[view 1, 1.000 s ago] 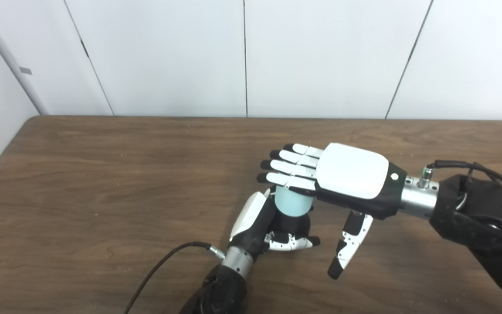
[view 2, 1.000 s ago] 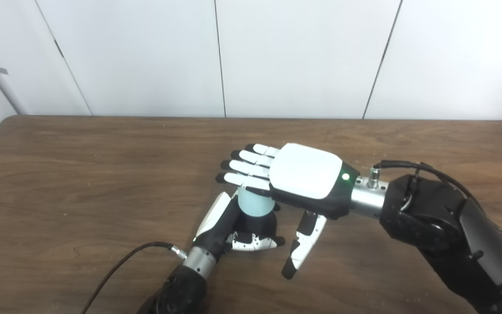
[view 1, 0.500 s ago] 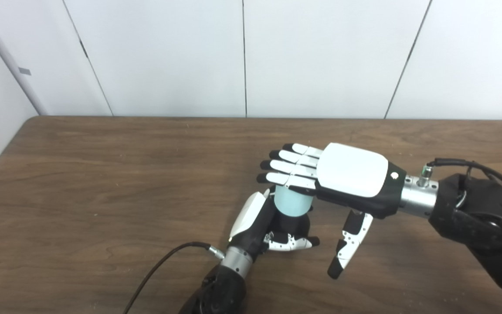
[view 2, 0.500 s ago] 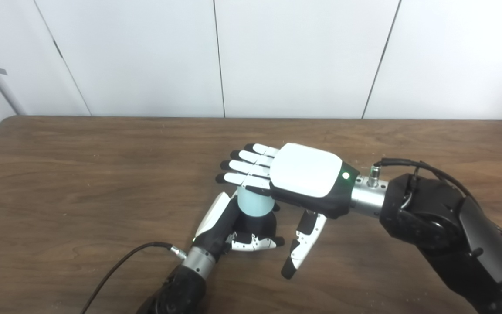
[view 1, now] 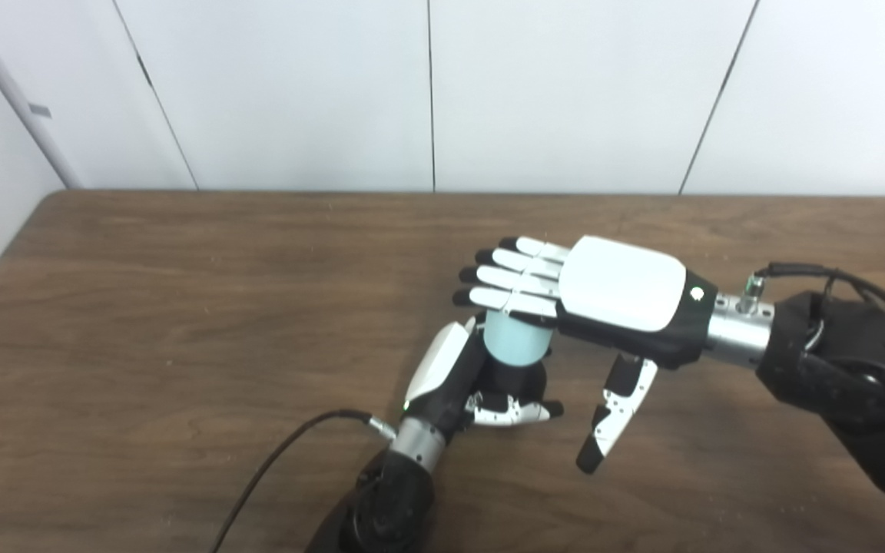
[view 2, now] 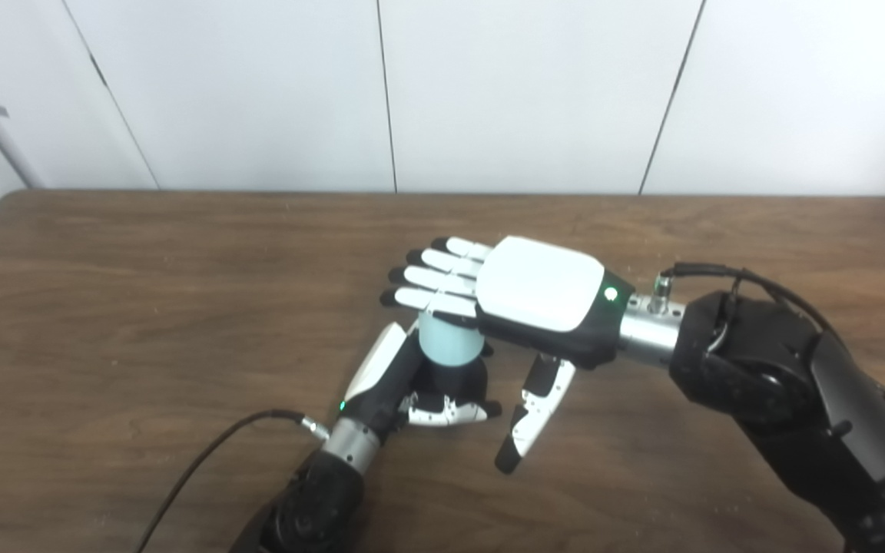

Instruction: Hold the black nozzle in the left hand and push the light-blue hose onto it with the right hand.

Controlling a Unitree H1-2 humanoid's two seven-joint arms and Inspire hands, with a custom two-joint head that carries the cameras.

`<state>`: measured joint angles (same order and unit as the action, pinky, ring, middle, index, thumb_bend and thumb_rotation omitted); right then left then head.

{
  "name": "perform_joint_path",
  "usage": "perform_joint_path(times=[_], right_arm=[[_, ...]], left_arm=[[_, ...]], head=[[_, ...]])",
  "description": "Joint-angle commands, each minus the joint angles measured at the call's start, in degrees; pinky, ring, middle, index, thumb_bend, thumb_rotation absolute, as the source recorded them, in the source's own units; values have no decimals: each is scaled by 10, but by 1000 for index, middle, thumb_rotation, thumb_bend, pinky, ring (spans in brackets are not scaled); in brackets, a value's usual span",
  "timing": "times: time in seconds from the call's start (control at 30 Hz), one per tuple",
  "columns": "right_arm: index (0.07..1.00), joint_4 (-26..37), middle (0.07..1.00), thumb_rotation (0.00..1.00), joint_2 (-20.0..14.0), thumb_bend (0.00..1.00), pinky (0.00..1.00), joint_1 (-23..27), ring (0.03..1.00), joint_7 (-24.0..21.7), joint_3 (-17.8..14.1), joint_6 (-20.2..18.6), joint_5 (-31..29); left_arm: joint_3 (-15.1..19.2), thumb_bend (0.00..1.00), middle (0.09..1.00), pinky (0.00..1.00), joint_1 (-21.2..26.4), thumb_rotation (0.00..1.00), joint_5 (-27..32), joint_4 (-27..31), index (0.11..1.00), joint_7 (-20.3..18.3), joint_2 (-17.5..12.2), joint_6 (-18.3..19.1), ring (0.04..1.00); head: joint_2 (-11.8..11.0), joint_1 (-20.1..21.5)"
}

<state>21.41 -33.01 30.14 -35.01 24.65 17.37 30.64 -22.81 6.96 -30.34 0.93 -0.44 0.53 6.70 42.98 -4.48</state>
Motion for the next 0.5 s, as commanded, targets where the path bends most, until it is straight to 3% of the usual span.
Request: perform_joint_path(times=[0.0, 0.47], right_arm=[[993, -8, 1000, 700, -7, 912, 1000, -20, 1000, -44, 29, 5, 6], [993, -9, 1000, 705, -12, 919, 1000, -10, 1000, -53, 39, 12, 9]], left_arm=[[-6, 511, 820, 1000, -11, 69, -10, -3, 495, -17, -6, 23, 868], [-8, 510, 846, 1000, -11, 70, -14, 6, 498, -21, -6, 37, 881]], head=[[1, 0], [3, 0]])
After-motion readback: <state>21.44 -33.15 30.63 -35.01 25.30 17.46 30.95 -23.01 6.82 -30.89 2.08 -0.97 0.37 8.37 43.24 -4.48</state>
